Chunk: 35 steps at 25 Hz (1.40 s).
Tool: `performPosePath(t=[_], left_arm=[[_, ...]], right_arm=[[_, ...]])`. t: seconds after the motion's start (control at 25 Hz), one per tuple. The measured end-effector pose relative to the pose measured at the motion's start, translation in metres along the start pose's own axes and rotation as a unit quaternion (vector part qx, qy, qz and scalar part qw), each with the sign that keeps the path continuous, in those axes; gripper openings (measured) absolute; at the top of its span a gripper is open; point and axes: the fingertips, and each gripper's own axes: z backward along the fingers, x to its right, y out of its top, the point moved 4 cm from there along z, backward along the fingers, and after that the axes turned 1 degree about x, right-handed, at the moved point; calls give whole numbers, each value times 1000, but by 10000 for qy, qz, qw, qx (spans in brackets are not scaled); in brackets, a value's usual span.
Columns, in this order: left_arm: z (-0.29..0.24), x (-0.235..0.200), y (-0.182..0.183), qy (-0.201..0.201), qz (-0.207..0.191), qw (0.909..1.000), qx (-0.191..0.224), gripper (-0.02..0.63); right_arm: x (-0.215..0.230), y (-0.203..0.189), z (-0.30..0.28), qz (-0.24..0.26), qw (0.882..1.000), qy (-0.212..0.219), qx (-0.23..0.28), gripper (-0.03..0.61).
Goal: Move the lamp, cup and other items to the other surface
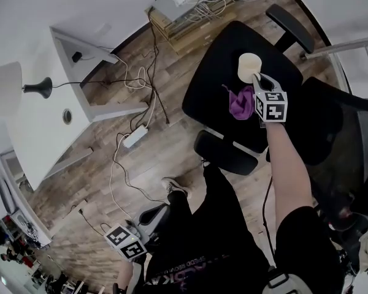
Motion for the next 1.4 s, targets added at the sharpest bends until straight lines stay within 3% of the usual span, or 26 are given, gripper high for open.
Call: performPosePath(t=[0.32, 0.76, 1.16, 1.4], left_arm=[[2, -10, -6, 185, 209, 9995, -129, -8], [-15, -4, -2, -1, 142, 9996, -233, -8], [-13, -5, -15, -145, 160, 9997, -64, -8], [5, -8, -26, -259, 197, 9993, 181, -8]], right_arm=[[0, -13, -40, -96, 9999, -61, -121, 52], [2, -37, -38, -51, 9995, -4, -320, 57], [8, -80, -23, -5, 9937, 47, -1116, 91], [8, -77, 5, -291, 9947, -208, -966, 80]])
